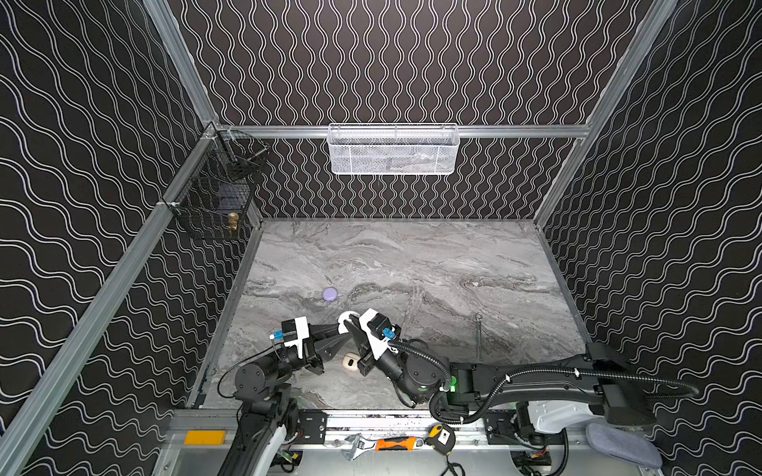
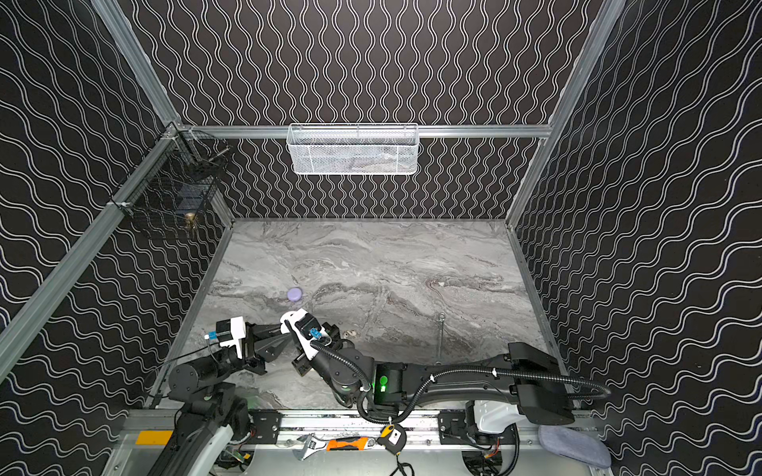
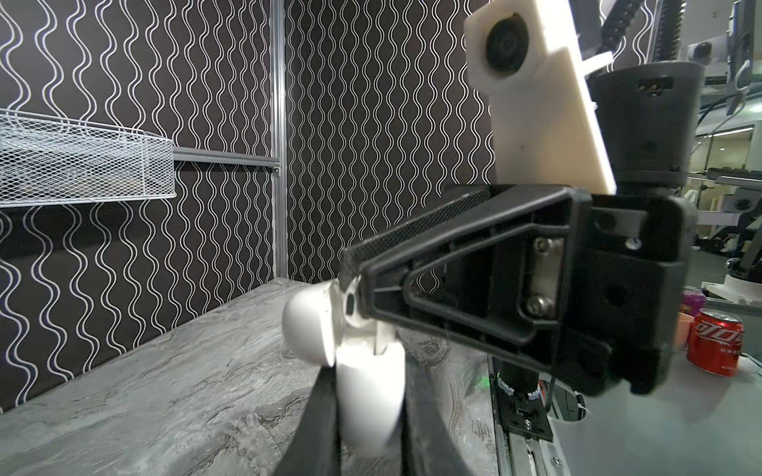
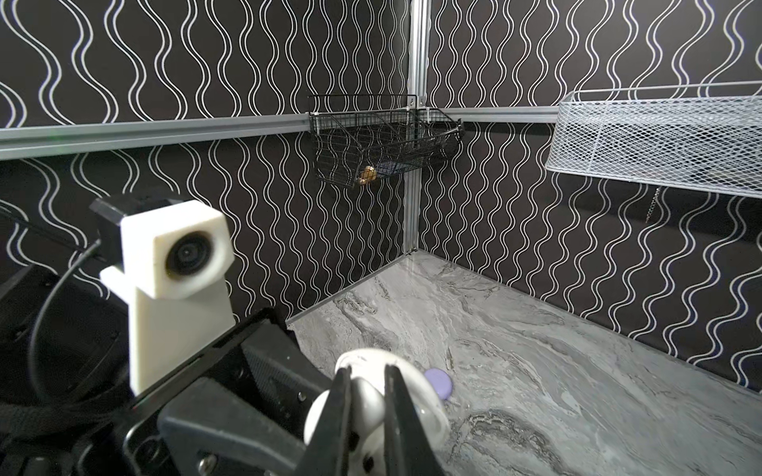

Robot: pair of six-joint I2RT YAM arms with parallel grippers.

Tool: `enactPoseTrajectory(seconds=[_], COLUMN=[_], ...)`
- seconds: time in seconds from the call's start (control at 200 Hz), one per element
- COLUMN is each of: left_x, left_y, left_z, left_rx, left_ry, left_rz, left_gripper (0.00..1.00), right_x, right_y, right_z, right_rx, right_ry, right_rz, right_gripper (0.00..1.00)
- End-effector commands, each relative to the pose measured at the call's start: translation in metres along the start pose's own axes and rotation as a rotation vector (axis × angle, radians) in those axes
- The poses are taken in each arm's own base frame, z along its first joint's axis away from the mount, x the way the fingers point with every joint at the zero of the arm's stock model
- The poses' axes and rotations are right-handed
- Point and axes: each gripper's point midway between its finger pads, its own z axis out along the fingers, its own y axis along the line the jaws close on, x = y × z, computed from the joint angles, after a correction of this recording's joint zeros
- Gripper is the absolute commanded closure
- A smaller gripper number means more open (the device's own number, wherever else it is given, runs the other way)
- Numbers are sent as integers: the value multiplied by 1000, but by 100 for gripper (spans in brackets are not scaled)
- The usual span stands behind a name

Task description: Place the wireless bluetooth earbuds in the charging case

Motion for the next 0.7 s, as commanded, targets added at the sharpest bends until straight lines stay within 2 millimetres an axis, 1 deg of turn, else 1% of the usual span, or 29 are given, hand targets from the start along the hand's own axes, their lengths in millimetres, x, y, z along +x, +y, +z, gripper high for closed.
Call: enactPoseTrajectory(seconds=[0.0, 0.03, 0.17, 0.285, 0.335, 0.4, 0.51, 0.571, 0.596, 0.641, 0.696], left_x=[-18, -18, -17, -16, -14, -14, -13, -12, -12, -12, -12], left_y=[-5, -5, -3, -3, -2, -2, -2, -1, -1, -2, -3], left_z=[0, 0, 0, 0, 1, 1, 1, 1, 1, 1, 1], left_rx=[2, 3, -3, 0, -3, -1, 0, 1, 2, 8, 15], left_ry=[-55, -56, -52, -52, -49, -49, -45, -40, -41, -42, -44], left_rz=[72, 72, 70, 66, 64, 66, 62, 61, 62, 65, 66], left_gripper=[100, 100, 100, 100, 100, 100, 100, 100, 100, 100, 100], right_x=[11, 11, 4, -6, -11, -17, -30, -36, -38, -39, -37], right_y=[-1, -2, -6, -12, -15, -17, -28, -34, -35, -38, -39], right_z=[3, 2, -3, -11, -15, -20, -31, -38, -40, -42, -42], right_rx=[22, 23, 22, 24, 19, 8, 17, 18, 17, 20, 26], right_ry=[37, 34, 17, -5, -16, -24, -44, -52, -52, -40, -21], right_rz=[-39, -36, -27, -9, 1, 10, 43, 64, 72, 74, 64], right_gripper=[82, 77, 67, 54, 52, 51, 51, 55, 58, 61, 63])
